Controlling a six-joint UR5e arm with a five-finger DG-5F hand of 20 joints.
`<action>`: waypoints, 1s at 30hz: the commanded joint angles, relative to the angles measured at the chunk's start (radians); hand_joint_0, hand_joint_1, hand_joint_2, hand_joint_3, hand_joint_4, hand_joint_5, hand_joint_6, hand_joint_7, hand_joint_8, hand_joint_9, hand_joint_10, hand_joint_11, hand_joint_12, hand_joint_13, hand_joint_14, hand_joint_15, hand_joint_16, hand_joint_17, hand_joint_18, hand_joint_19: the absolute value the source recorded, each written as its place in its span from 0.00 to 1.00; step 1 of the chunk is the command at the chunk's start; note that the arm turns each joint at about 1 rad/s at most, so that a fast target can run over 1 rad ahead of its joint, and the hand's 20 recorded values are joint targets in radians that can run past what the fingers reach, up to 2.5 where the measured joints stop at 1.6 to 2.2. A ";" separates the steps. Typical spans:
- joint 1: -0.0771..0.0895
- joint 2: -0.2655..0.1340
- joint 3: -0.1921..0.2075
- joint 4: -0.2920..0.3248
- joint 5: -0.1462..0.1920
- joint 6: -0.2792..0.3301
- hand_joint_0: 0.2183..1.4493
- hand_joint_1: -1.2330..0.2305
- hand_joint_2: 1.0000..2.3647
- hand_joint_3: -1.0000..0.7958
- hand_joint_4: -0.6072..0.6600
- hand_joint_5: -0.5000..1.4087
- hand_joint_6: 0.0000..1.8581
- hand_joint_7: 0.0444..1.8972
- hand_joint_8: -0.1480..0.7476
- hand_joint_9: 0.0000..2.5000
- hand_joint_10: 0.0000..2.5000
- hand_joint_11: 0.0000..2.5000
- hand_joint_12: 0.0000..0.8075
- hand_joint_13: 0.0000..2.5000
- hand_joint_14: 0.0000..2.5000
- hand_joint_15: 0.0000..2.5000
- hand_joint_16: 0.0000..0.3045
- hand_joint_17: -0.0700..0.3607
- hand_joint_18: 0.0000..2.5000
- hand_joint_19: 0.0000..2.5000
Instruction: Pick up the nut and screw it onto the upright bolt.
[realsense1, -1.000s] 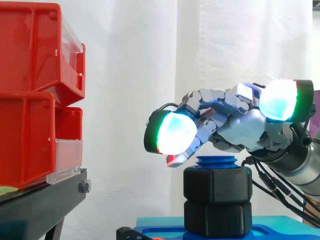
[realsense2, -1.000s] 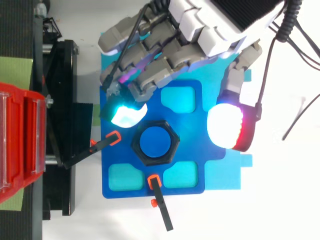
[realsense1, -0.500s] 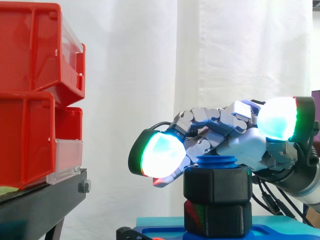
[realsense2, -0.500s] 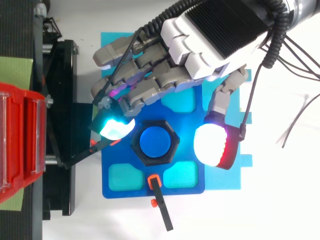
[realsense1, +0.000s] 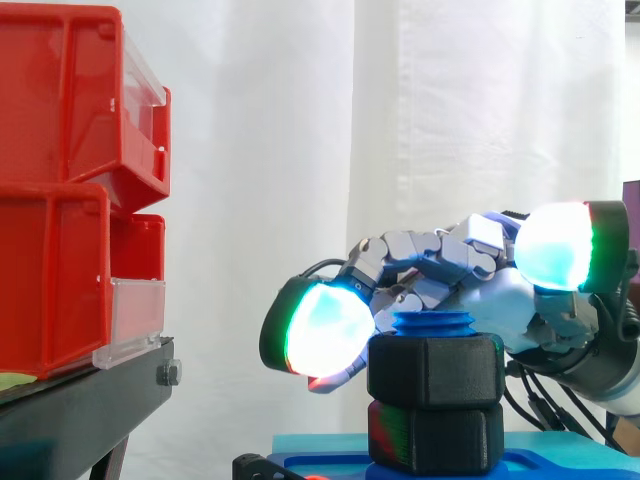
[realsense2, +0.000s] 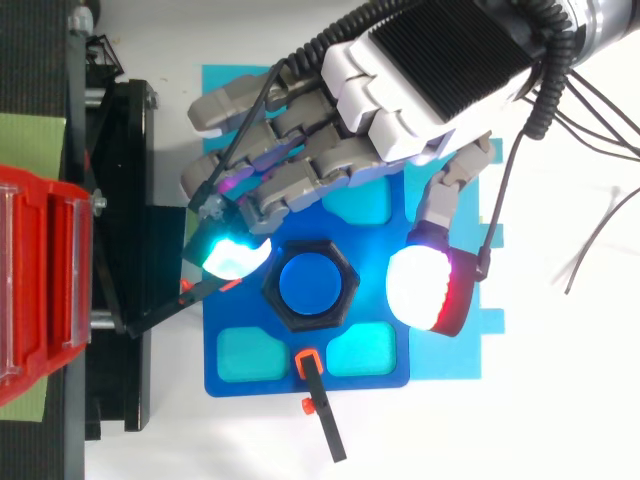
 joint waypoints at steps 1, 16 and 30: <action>-0.001 0.000 -0.019 0.000 0.002 -0.002 0.19 0.83 0.00 0.28 0.68 0.22 0.27 0.48 0.42 0.27 0.00 0.00 0.38 0.16 0.00 0.00 0.12 0.35 0.05 0.00; -0.018 0.000 -0.028 0.006 -0.003 0.000 0.21 0.82 0.00 0.28 0.61 0.24 0.27 0.78 0.44 0.29 0.00 0.00 0.36 0.18 0.00 0.00 0.11 0.33 0.06 0.00; -0.037 0.000 -0.019 0.013 -0.026 0.001 0.21 0.81 0.00 0.28 0.58 0.23 0.39 0.65 0.45 0.34 0.00 0.00 0.34 0.20 0.00 0.00 0.10 0.32 0.09 0.00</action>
